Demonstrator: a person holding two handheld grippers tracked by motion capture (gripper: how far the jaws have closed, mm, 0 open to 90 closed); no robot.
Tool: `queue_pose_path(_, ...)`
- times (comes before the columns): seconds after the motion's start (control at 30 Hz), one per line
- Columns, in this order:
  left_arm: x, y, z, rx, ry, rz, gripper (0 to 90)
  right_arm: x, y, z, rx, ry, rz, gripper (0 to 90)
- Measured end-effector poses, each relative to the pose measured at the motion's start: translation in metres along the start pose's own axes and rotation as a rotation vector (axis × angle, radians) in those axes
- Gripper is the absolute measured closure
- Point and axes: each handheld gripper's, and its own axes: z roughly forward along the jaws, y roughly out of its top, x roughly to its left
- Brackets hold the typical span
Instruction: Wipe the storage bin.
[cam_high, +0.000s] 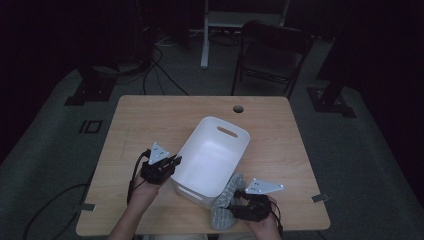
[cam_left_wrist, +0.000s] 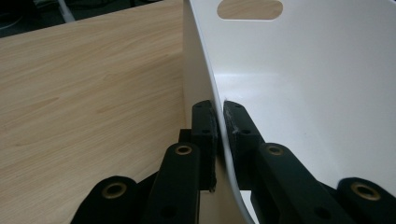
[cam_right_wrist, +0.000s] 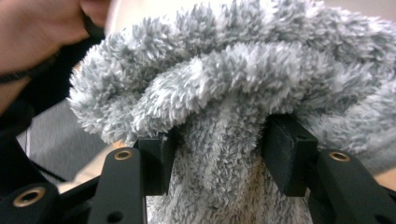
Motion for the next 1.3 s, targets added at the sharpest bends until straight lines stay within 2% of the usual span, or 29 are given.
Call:
queue_pose_path(0.13,0.001,0.001,0.001,0.001,-0.002,-0.001,84.0,-0.011,-0.009,0.013,0.085,0.002,0.020,48.1)
queue_pose_path(0.3,0.001,0.000,0.001,-0.002,0.000,0.002,83.9,-0.023,-0.019,0.027,0.162,0.020,0.047,50.8)
queue_pose_path(0.37,0.001,0.001,0.001,0.001,0.000,0.003,83.8,-0.027,-0.022,0.031,0.195,0.021,0.045,54.6)
queue_pose_path(0.43,0.001,0.001,0.001,0.002,-0.002,0.004,83.7,-0.031,-0.022,0.033,0.221,0.025,0.066,62.1)
queue_pose_path(0.47,0.002,0.001,0.001,0.003,-0.004,0.003,83.4,-0.032,-0.021,0.032,0.227,0.010,0.065,65.2)
queue_pose_path(0.57,0.002,0.000,0.001,-0.001,-0.007,0.000,83.0,-0.038,-0.016,0.028,0.209,-0.034,0.091,68.1)
queue_pose_path(0.6,0.002,0.001,0.001,0.001,-0.005,0.002,82.9,-0.040,-0.014,0.025,0.187,-0.041,0.103,68.5)
queue_pose_path(0.63,0.002,0.001,0.002,0.001,-0.003,-0.002,83.0,-0.041,-0.011,0.021,0.159,-0.042,0.112,69.1)
queue_pose_path(0.7,0.002,0.001,0.002,0.002,0.003,-0.004,83.1,-0.040,-0.004,0.012,0.104,-0.044,0.100,69.7)
queue_pose_path(0.8,0.001,0.002,0.002,0.004,0.003,-0.001,83.2,-0.034,0.011,-0.006,-0.008,-0.017,0.077,69.7)
queue_pose_path(0.9,0.001,0.002,0.002,0.003,-0.007,0.000,83.2,-0.029,0.025,-0.021,-0.104,-0.042,0.047,69.6)
queue_pose_path(0.97,0.001,0.002,0.003,0.004,-0.015,0.011,83.1,-0.031,0.029,-0.021,-0.109,-0.072,0.032,69.6)
queue_pose_path(1.03,0.002,0.002,0.003,0.002,-0.022,0.010,83.1,-0.034,0.028,-0.017,-0.111,-0.080,0.049,69.6)
queue_pose_path(1.1,0.001,0.002,0.003,0.000,-0.022,0.005,82.8,-0.038,0.025,-0.012,-0.085,-0.099,0.061,69.7)
queue_pose_path(1.13,0.001,0.002,0.003,0.002,-0.024,0.019,82.8,-0.041,0.023,-0.010,-0.082,-0.099,0.075,69.7)
queue_pose_path(1.2,0.000,0.002,0.003,0.002,-0.024,0.015,82.7,-0.046,0.018,-0.005,-0.064,-0.101,0.098,69.9)
queue_pose_path(1.3,0.000,0.002,0.003,0.001,-0.023,0.017,82.6,-0.053,0.013,0.001,-0.023,-0.115,0.109,69.9)
